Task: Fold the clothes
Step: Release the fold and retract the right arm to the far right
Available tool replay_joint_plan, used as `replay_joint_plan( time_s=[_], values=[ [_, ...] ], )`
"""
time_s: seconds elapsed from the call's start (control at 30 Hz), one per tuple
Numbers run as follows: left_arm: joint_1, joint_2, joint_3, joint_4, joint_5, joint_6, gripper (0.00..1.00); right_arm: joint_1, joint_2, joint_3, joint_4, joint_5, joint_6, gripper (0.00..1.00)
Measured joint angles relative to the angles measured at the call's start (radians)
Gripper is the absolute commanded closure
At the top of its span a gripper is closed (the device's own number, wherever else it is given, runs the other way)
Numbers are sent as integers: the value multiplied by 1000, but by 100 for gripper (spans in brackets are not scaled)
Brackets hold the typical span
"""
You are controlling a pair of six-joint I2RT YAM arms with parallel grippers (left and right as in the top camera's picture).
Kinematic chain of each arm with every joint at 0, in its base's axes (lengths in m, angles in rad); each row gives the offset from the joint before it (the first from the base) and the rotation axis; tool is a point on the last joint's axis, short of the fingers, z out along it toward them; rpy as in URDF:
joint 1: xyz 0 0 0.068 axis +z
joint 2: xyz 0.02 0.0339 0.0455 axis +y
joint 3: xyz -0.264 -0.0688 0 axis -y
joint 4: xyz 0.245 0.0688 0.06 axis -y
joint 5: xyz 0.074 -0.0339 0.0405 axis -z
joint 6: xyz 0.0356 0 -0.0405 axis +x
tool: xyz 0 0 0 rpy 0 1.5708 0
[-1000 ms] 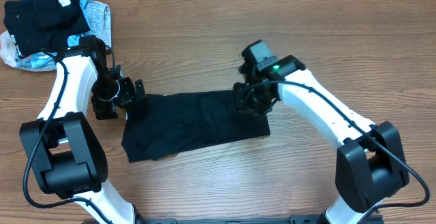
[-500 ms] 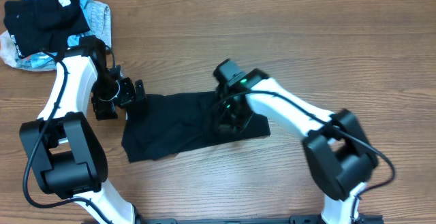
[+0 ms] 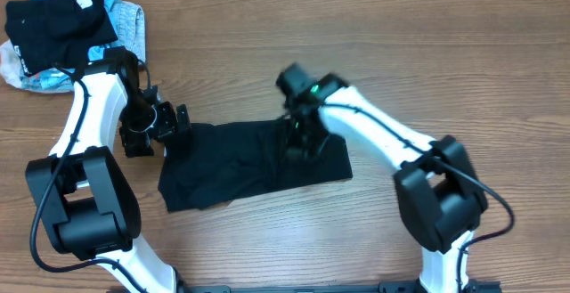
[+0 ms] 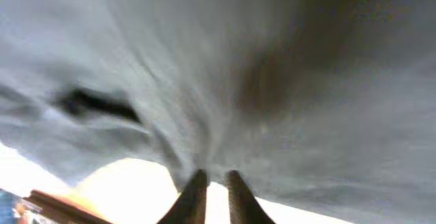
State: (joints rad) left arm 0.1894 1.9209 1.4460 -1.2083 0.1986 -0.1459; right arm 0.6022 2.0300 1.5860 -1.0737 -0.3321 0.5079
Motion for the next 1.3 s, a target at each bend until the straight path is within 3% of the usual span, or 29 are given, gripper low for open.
replay_joint_plan(
  time_s=[0.1, 0.33, 0.37, 0.47, 0.57, 0.87, 1.0, 1.07, 1.2, 1.23, 1.27, 1.3],
  values=[
    [0, 0, 0, 0, 0, 0, 0, -46, -35, 64, 39, 10, -15, 64],
    [0, 0, 0, 0, 0, 0, 0, -38, -45, 65, 105, 13, -10, 65],
    [0, 0, 0, 0, 0, 0, 0, -26, -35, 65, 117, 12, -8, 67],
    [0, 0, 0, 0, 0, 0, 0, 18, 20, 65, 146, 5, 0, 89],
    [0, 0, 0, 0, 0, 0, 0, 54, 84, 63, 159, 2, 10, 96],
    [0, 0, 0, -4, 0, 0, 0, 64, 142, 50, 204, -4, 16, 96],
    [0, 0, 0, -19, 0, 0, 0, 16, 142, 75, 132, -5, 5, 96],
    [0, 0, 0, -20, 0, 0, 0, -21, 142, 118, 75, -5, -13, 85],
    [0, 0, 0, -15, 0, 0, 0, -111, 144, 278, -73, -2, -77, 20],
    [0, 0, 0, -15, 0, 0, 0, -135, 144, 322, -106, 2, -94, 9],
    [0, 0, 0, -15, 0, 0, 0, -164, 144, 367, -142, 13, -109, 0],
    [0, 0, 0, -15, 0, 0, 0, -191, 144, 401, -169, 26, -119, 0]
  ],
)
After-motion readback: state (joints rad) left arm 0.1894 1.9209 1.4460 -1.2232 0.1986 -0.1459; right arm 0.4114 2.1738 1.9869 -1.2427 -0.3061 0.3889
